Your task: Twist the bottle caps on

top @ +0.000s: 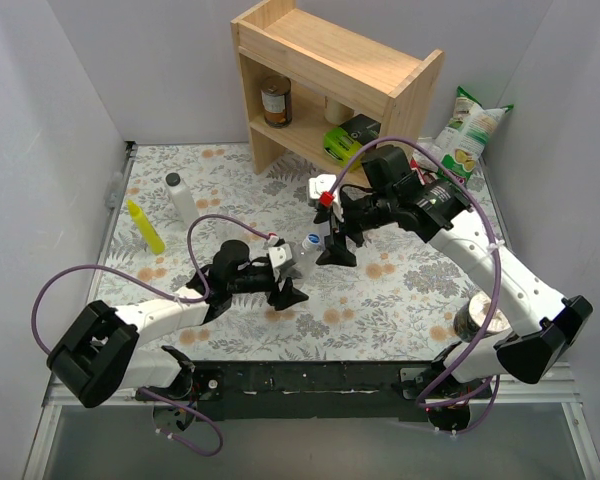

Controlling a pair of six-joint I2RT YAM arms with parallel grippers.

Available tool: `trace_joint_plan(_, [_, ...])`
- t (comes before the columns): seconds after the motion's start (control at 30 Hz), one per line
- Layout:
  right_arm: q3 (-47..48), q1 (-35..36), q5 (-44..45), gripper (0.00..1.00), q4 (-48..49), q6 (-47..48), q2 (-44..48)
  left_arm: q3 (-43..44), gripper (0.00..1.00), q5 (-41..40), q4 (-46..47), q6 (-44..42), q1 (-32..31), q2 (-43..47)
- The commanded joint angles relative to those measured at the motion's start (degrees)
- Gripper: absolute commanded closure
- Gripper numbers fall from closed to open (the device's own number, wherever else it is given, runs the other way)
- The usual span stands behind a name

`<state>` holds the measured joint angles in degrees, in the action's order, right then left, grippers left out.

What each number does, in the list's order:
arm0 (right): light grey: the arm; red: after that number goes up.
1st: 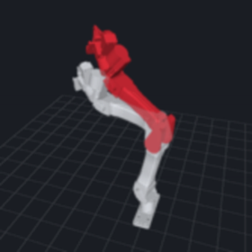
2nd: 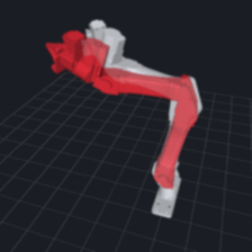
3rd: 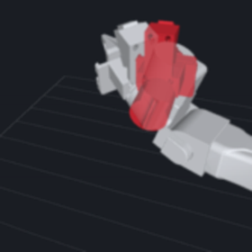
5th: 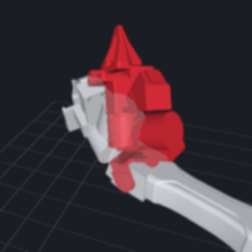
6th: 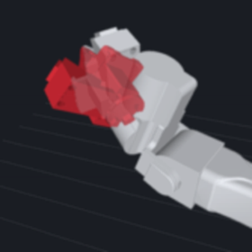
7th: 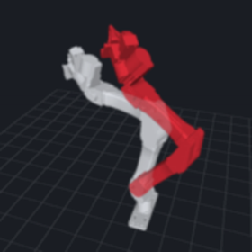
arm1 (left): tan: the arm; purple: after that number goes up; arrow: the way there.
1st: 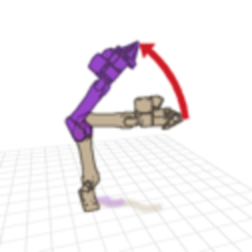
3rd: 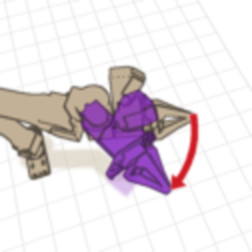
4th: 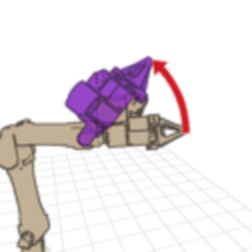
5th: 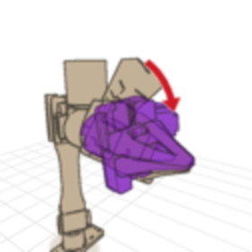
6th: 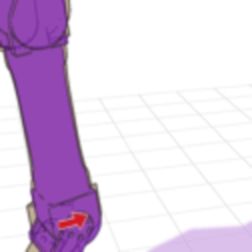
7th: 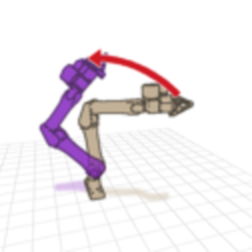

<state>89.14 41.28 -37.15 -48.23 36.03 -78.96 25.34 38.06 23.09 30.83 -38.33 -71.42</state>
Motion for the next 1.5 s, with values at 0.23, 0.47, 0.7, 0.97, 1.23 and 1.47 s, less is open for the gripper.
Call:
trace_joint_plan(0.23, [-1.60,2.40,-2.49,0.05,3.93,0.70,0.56,4.89,1.00,0.70,-0.33,-1.83,0.01,-1.36])
trace_joint_plan(0.47, [-5.20,2.67,-1.35,0.06,1.56,1.76,3.46,5.07,1.00,-1.50,1.95,4.23,1.41,-1.53])
trace_joint_plan(0.7, [-8.81,2.58,1.54,0.07,-0.46,1.94,5.92,5.59,1.00,-2.21,2.57,5.38,3.08,-1.62])
trace_joint_plan(0.97, [-9.51,2.58,5.32,0.08,-2.40,1.33,6.71,10.86,1.00,0.69,-2.68,2.06,5.02,-2.85])
trace_joint_plan(1.23, [-11.62,0.83,8.49,0.07,5.16,-1.22,6.36,15.88,1.00,4.03,-12.98,-7.71,4.84,-3.56])
trace_joint_plan(1.47, [-8.82,0.38,10.68,0.07,3.58,-3.25,3.55,13.95,1.00,3.51,-12.55,-7.98,4.84,-1.36])
